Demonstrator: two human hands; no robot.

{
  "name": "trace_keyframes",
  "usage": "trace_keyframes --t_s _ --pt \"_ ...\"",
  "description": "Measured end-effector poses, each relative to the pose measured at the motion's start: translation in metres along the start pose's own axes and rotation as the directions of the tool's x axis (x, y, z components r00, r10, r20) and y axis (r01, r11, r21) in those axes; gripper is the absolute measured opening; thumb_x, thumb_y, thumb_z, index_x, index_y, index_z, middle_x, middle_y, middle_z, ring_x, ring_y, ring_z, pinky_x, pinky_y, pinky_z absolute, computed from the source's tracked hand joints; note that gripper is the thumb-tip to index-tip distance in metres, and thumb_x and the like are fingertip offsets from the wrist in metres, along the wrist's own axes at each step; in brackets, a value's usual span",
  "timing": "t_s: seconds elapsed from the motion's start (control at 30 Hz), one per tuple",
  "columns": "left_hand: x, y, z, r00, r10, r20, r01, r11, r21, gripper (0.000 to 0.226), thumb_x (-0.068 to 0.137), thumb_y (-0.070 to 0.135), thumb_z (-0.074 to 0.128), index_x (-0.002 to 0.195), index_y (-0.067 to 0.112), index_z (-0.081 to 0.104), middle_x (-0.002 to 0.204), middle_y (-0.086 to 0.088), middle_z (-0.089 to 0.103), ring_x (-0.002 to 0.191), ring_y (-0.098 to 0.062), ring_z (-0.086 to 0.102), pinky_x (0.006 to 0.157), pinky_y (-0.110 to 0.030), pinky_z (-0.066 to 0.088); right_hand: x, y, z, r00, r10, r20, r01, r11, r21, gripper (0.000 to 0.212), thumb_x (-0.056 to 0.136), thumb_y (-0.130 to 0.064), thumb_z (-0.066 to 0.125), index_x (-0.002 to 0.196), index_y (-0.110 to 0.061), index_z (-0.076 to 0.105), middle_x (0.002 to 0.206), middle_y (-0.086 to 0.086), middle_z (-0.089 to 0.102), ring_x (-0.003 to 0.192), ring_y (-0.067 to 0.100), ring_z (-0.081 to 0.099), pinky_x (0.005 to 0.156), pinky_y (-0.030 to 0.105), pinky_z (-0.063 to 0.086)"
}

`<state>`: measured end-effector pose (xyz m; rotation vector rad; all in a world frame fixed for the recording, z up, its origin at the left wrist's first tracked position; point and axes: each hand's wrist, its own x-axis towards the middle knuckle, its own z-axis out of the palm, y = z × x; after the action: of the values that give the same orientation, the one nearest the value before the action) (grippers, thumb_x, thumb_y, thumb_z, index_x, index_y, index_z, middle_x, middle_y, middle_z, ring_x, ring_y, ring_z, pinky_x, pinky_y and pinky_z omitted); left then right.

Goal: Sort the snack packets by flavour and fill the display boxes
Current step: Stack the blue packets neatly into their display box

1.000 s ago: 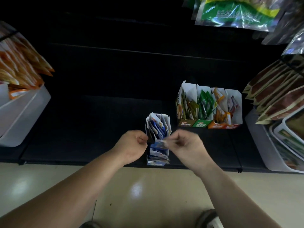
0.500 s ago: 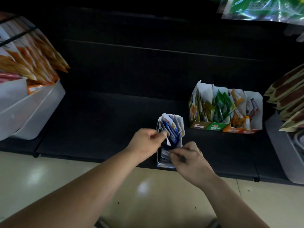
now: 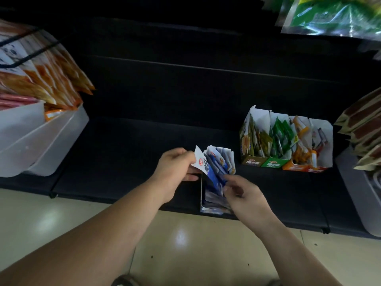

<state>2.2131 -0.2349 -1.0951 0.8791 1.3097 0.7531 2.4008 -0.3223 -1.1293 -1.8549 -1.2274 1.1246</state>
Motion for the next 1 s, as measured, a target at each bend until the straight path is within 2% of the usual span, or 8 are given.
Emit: trace_keyframes --t_s 0.1,0.33,0.47,0.53,0.63,0.77,0.9,1.0 --pt "-0.008 0.014 -0.012 1.0 0.002 -0.004 -0.002 0.994 -0.108 0.014 0.098 0.005 0.053 0.085 0.004 0.059 0.093 -0.022 0.078 0.087 -0.035 0.078 0.082 -0.048 0.063 -0.005 -0.009 -0.001 1.0 0.006 0.01 -0.007 0.999 0.036 0.033 0.1 -0.023 0.064 0.131 -0.038 0.064 0.112 -0.013 0.07 0.095 0.001 0.068 0.069 0.012 0.054" --pt "-0.023 0.031 -0.007 0.989 0.121 0.088 -0.114 0.99 -0.082 0.005 0.105 0.012 0.058 0.106 0.007 0.059 0.099 -0.016 0.079 0.092 -0.032 0.078 0.08 -0.044 0.064 -0.015 -0.045 -0.011 0.998 -0.051 -0.033 0.058 0.96 0.273 0.035 0.096 -0.021 0.074 0.121 -0.041 0.062 0.111 -0.014 0.073 0.095 -0.008 0.069 0.067 0.013 0.056" --pt "-0.031 0.037 0.011 0.986 0.14 0.088 -0.133 0.988 -0.08 0.009 0.104 0.013 0.061 0.108 0.006 0.06 0.099 -0.017 0.078 0.092 -0.031 0.078 0.083 -0.048 0.064 -0.017 -0.055 -0.018 0.915 -0.216 -0.341 0.178 0.974 -0.14 0.039 0.083 -0.033 0.085 0.11 -0.041 0.058 0.113 -0.02 0.062 0.105 0.002 0.061 0.078 0.025 0.054" --pt "-0.034 0.039 0.02 0.984 0.141 0.108 -0.13 0.986 -0.1 0.008 0.102 0.012 0.063 0.107 0.006 0.062 0.102 -0.02 0.077 0.098 -0.036 0.076 0.083 -0.05 0.064 -0.015 -0.061 -0.02 0.906 -0.279 -0.318 0.228 0.956 -0.186 0.04 0.079 -0.037 0.088 0.108 -0.038 0.061 0.111 -0.021 0.062 0.103 0.001 0.061 0.081 0.03 0.055" --pt "-0.038 0.041 0.027 0.971 0.18 0.158 -0.176 0.984 -0.037 0.005 0.1 0.011 0.067 0.103 0.008 0.067 0.104 -0.019 0.076 0.101 -0.036 0.075 0.087 -0.052 0.063 -0.016 -0.069 -0.022 0.947 -0.268 -0.174 0.261 0.963 -0.066 0.046 0.079 -0.035 0.089 0.119 -0.036 0.067 0.107 -0.023 0.07 0.104 -0.003 0.066 0.086 0.023 0.056" --pt "-0.041 0.043 0.024 0.942 0.211 0.26 -0.229 0.973 0.041 0.009 0.102 0.012 0.063 0.107 0.009 0.07 0.104 -0.007 0.079 0.101 -0.019 0.077 0.09 -0.041 0.063 -0.016 -0.068 -0.03 0.941 -0.295 -0.164 0.306 0.951 0.045 0.027 0.098 -0.007 0.066 0.117 -0.025 0.074 0.098 -0.011 0.078 0.095 0.005 0.073 0.086 0.034 0.062" --pt "-0.031 0.031 0.013 0.932 0.292 0.216 -0.354 0.859 0.369 0.019 0.098 0.021 0.07 0.116 0.027 0.069 0.108 0.009 0.074 0.097 -0.01 0.072 0.075 -0.024 0.061 -0.009 -0.067 -0.035 0.971 -0.132 -0.201 0.195 0.921 0.336 0.017 0.102 -0.007 0.063 0.108 -0.018 0.075 0.1 -0.002 0.08 0.097 0.013 0.076 0.086 0.036 0.063" --pt "-0.027 0.02 0.015 0.922 0.27 0.276 -0.36 0.86 0.362 0.017 0.098 0.017 0.07 0.114 0.021 0.073 0.101 0.005 0.076 0.086 -0.004 0.072 0.065 -0.016 0.055 -0.006 -0.065 -0.033 0.988 -0.076 -0.137 0.131 0.882 0.452 0.012 0.1 -0.006 0.065 0.106 -0.011 0.074 0.098 0.005 0.081 0.096 0.021 0.077 0.079 0.033 0.062"
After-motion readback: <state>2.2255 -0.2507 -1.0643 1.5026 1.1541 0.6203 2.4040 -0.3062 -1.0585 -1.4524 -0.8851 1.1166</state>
